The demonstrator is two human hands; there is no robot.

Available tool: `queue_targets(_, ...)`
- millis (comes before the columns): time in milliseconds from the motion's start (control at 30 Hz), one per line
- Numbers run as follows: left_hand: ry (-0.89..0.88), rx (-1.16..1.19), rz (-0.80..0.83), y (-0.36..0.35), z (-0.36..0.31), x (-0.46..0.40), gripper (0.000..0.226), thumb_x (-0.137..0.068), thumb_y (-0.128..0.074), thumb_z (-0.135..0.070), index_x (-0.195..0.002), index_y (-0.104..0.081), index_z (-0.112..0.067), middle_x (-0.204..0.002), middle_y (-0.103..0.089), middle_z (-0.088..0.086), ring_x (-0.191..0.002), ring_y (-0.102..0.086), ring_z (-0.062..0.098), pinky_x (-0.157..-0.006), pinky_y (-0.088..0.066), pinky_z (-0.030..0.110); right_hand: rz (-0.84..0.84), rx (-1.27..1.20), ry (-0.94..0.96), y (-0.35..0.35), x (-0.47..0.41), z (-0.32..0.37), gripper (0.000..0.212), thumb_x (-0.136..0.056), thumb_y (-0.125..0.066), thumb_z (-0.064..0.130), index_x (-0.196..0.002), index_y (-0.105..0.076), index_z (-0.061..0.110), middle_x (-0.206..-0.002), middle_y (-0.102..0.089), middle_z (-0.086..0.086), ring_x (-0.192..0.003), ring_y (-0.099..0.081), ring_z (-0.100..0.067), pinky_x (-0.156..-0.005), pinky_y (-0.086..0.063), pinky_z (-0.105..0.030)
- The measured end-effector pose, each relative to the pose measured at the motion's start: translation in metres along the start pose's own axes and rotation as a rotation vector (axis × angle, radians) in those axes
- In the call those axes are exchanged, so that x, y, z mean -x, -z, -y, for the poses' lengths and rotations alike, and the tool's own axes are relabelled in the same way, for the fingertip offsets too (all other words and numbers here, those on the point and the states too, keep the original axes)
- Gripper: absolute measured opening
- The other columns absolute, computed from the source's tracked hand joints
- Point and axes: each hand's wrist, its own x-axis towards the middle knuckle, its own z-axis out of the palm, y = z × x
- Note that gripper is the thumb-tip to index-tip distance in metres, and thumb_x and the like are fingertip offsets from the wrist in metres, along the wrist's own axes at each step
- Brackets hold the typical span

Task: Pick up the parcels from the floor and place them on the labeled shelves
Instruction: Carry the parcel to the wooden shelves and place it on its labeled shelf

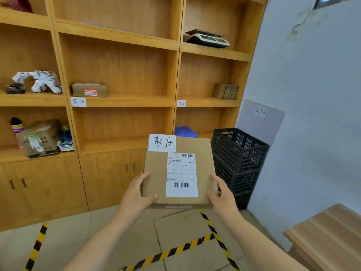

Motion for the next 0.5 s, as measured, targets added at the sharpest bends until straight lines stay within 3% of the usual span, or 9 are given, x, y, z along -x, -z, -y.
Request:
queue_targets(100,-0.024,0.049,0.029,-0.008,0.005,-0.062,0.072,-0.073,-0.071,-0.007,-0.135,-0.039,-0.027,-0.142,-0.040,-0.004,-0.120,-0.039,0.008,-0.101,-0.037,0.029,-0.035,-0.002,0.004,-0.006,-0.053,0.006,0.053,-0.093,-0.050,0.006,-0.138,-0.038,0.032,-0.127,-0.044,0.012,-0.097,-0.051,-0.006,-0.065,-0.045,-0.014)
queue_targets(233,-0.039,0.053,0.061,-0.019,0.010,-0.144,0.072,-0.072,-0.072,-0.007,-0.134,-0.041,-0.026,-0.142,-0.041,-0.002,-0.123,-0.040,0.012,-0.103,-0.035,0.030,-0.076,0.001,-0.009,-0.015,-0.120,0.014,0.053,-0.093,-0.049,0.005,-0.137,-0.038,0.033,-0.122,-0.041,0.014,-0.094,-0.050,-0.003,-0.062,-0.043,-0.013)
queue_targets(367,-0.047,0.027,0.108,-0.035,0.019,-0.211,0.072,-0.071,-0.073,-0.008,-0.132,-0.042,-0.030,-0.144,-0.039,-0.003,-0.128,-0.039,0.016,-0.107,-0.036,0.036,-0.120,-0.005,-0.028,-0.019,-0.174,0.005,0.054,-0.093,-0.050,0.005,-0.137,-0.038,0.033,-0.127,-0.042,0.013,-0.110,-0.047,-0.011,-0.085,-0.046,-0.023)
queue_targets(500,-0.049,0.034,0.139,-0.060,0.021,-0.261,0.071,-0.071,-0.073,-0.006,-0.130,-0.044,-0.031,-0.143,-0.039,-0.003,-0.125,-0.039,0.013,-0.106,-0.036,0.035,-0.133,-0.021,-0.054,-0.013,-0.222,-0.006,0.055,-0.092,-0.048,0.004,-0.137,-0.037,0.034,-0.125,-0.045,0.014,-0.112,-0.051,-0.014,-0.088,-0.050,-0.029)
